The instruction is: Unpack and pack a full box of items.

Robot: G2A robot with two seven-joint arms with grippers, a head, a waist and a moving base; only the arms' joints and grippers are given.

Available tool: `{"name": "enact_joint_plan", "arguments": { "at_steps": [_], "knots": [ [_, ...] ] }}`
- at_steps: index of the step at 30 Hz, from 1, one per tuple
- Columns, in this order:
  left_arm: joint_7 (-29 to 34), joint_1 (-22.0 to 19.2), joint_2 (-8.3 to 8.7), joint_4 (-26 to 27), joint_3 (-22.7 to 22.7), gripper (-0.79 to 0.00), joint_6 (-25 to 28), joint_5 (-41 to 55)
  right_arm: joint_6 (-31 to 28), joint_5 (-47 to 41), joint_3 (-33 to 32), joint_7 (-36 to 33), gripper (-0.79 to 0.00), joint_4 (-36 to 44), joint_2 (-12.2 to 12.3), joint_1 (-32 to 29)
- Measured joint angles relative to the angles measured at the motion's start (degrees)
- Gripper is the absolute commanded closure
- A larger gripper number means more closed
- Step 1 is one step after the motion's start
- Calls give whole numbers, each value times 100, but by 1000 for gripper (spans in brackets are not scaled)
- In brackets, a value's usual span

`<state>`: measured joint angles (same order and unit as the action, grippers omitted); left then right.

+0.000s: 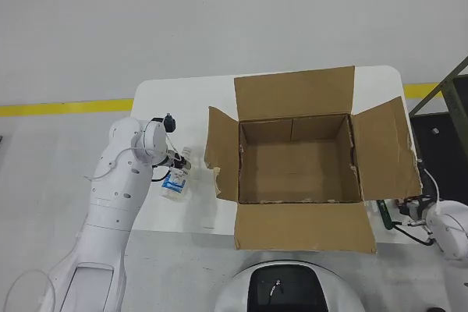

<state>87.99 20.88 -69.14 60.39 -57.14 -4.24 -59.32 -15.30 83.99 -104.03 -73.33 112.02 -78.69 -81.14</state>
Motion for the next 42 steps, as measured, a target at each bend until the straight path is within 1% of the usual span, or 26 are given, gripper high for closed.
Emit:
{"name": "enact_joint_plan", "arguments": {
  "at_steps": [2, 3, 5, 7, 9, 11, 13, 15, 19, 21, 23, 24, 25, 27, 29, 31, 34, 36, 42],
  "knots": [
    [0, 0, 0, 0, 0, -785, 0, 0, 19, 0, 23, 5, 0, -21, 12, -7],
    [0, 0, 0, 0, 0, -785, 0, 0, 30, 1, 32, 5, -31, -35, 18, -8],
    [0, 0, 0, 0, 0, -785, 0, 0, 41, -4, 50, 0, -169, -53, 31, -4],
    [0, 0, 0, 0, 0, -785, 0, 0, 57, -14, 67, -13, -182, -66, 44, 3],
    [0, 0, 0, 0, 0, -785, 0, 0, 76, -20, 84, -24, -212, -81, 56, 11],
    [0, 0, 0, 0, 0, -785, 0, 0, 82, -22, 101, -33, -219, -99, 67, 17],
    [0, 0, 0, 0, 0, -785, 0, 0, 77, -31, 111, -39, -243, -115, 81, 23],
    [0, 0, 0, 0, 0, -785, 0, 0, 79, -41, 108, -43, -302, -127, 94, 26],
    [0, 0, 0, 0, 0, -785, 0, 0, 88, -115, 67, -42, -339, -152, 123, 39],
    [0, 0, 0, 0, 0, -785, 0, 0, 99, -156, 38, -33, -332, -138, 136, 55],
    [0, 0, 0, 0, 0, -785, 0, 0, 181, -237, -42, 24, -283, -53, 150, 91],
    [0, 0, 0, 0, 0, -785, 0, 0, 264, -300, -108, 85, -77, 10, 154, 116],
    [0, 0, 0, 0, 0, -785, 0, 0, 397, -411, -222, 201, 0, 111, 159, 154],
    [0, 0, 0, 0, 0, -785, 0, 0, 593, -613, -436, 547, 0, 272, 166, 208],
    [0, 0, 0, 0, 0, -785, 0, 0, 666, -972, -689, 1159, 0, 378, 174, 261],
    [0, 0, 0, 0, 0, -785, 0, 0, 438, -1302, -887, 1819, 0, 362, 195, 281],
    [0, 0, 0, 0, 0, -785, 0, 0, 163, -1351, -1044, 2486, 0, 195, 243, 365],
    [0, 0, 0, 0, 0, -785, 0, 0, 57, -1225, -1044, 2693, 0, 143, 261, 404],
    [0, 0, 0, 0, 0, -785, 0, 0, 60, -1236, -1037, 2684, 0, 141, 261, 404]
  ]
}}
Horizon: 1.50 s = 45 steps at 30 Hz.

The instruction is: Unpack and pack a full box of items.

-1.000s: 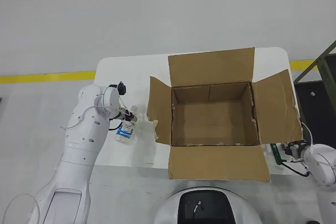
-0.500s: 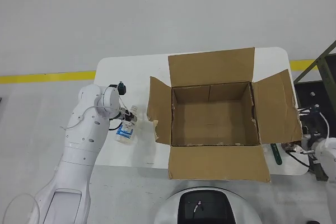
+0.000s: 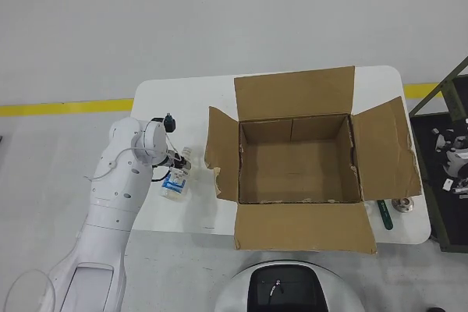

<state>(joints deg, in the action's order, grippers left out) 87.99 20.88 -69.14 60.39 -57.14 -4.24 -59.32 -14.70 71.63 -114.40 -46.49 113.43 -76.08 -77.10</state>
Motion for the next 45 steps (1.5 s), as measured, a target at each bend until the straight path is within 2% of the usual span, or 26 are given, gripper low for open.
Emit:
{"name": "enact_joint_plan", "arguments": {
  "at_steps": [3, 5, 8, 10, 13, 17, 27, 33, 40, 45],
  "knots": [
    [0, 0, 0, 0, 0, -785, 0, 0, 35, -36, 3, 226, 0, 114, -2, -53],
    [0, 0, 0, 0, 0, -785, 0, 0, 86, 20, 6, 971, 0, 152, -21, -154],
    [0, 0, 0, 0, 0, -785, 0, 0, 388, -427, -37, 2259, 0, 95, -54, -260],
    [0, 0, 0, 0, 0, -785, 0, 0, 411, -433, -7, 2882, 0, 116, -63, -298],
    [0, 0, 0, 0, 0, -785, 0, 0, 369, -476, 54, 3390, 0, 200, -52, -306],
    [0, 0, 0, 0, 0, -785, 0, 0, 364, -341, 161, 3565, 0, 301, -37, -287],
    [-144, 69, 16, 31, -36, -785, 68, -21, 443, -520, 250, 3490, 0, 460, -24, -246],
    [-69, 178, 156, 365, -335, -785, 754, -24, 442, -520, 250, 3491, 0, 460, -25, -246],
    [-8, 599, 407, 696, -701, -785, 2028, 354, 442, -520, 250, 3491, 0, 460, -25, -246],
    [-92, 984, 560, 1090, -598, -785, 2145, 298, 442, -520, 250, 3491, 0, 460, -25, -246]
  ]
}}
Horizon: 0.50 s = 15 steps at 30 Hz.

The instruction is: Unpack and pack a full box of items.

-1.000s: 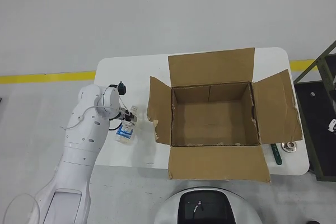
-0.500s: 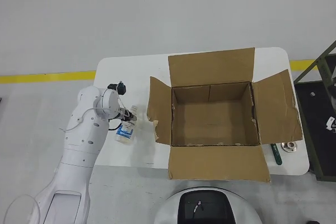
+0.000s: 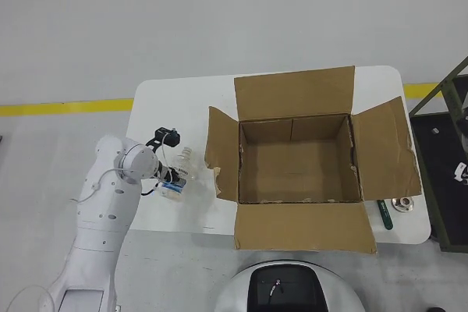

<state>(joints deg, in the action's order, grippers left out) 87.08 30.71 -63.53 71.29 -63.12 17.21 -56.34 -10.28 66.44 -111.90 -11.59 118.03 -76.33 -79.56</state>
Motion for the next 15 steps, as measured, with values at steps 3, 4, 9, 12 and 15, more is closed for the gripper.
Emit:
{"name": "enact_joint_plan", "arguments": {
  "at_steps": [3, 4, 9, 12, 15],
  "knots": [
    [5, 116, 43, 116, -2, -785, -10, -22, 0, 0, 0, 0, 0, 0, 0, 0],
    [-6, 145, 49, 136, -2, -785, -20, -25, 0, 0, 0, 0, 0, 0, 0, 0],
    [-297, 283, 40, 94, 106, -785, -142, -92, 0, 0, 0, 0, 0, 0, 0, 0],
    [-481, 300, 22, 5, 185, -785, -225, -134, 0, 0, 0, 0, 0, 0, 0, 0],
    [-673, 278, -1, -87, 297, -785, -301, -286, 0, 0, 0, 0, 0, 0, 0, 0]
  ]
}}
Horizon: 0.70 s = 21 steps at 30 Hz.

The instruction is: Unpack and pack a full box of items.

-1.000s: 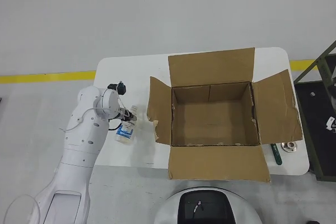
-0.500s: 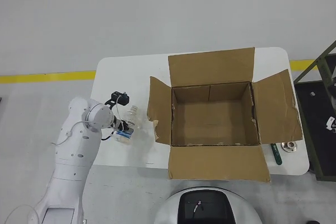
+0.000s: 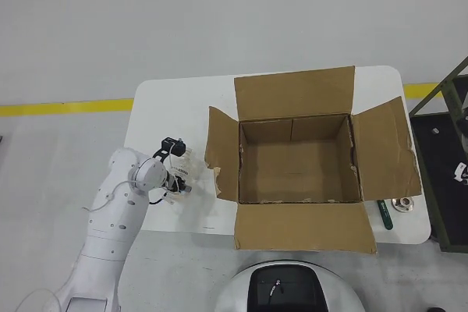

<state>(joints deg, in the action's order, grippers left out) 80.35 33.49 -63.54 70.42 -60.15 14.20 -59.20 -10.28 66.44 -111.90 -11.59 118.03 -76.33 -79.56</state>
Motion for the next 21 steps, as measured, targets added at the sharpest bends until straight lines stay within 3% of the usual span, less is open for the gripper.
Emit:
{"name": "enact_joint_plan", "arguments": {
  "at_steps": [4, 6, 7, 9, 10, 17, 21],
  "knots": [
    [-125, -39, -22, -115, 91, -693, -62, -101, 0, 0, 0, 0, 0, 0, 0, 0],
    [-169, -59, -34, -198, 127, -511, -94, -120, 0, 0, 0, 0, 0, 0, 0, 0],
    [-187, -75, -44, -258, 158, -382, -114, -139, 0, 0, 0, 0, 0, 0, 0, 0],
    [-198, -101, -60, -334, 209, -225, -119, -153, 0, 0, 0, 0, 0, 0, 0, 0],
    [-202, -119, -69, -376, 230, -22, -109, -136, 0, 0, 0, 0, 0, 0, 0, 0],
    [-182, -206, -96, -520, 200, 0, -167, 113, -197, -210, 56, -26, 0, 87, 5, -55],
    [11, -313, -79, -505, 18, 0, -319, 375, -267, -275, -45, -388, 0, 166, 49, -58]
  ]
}}
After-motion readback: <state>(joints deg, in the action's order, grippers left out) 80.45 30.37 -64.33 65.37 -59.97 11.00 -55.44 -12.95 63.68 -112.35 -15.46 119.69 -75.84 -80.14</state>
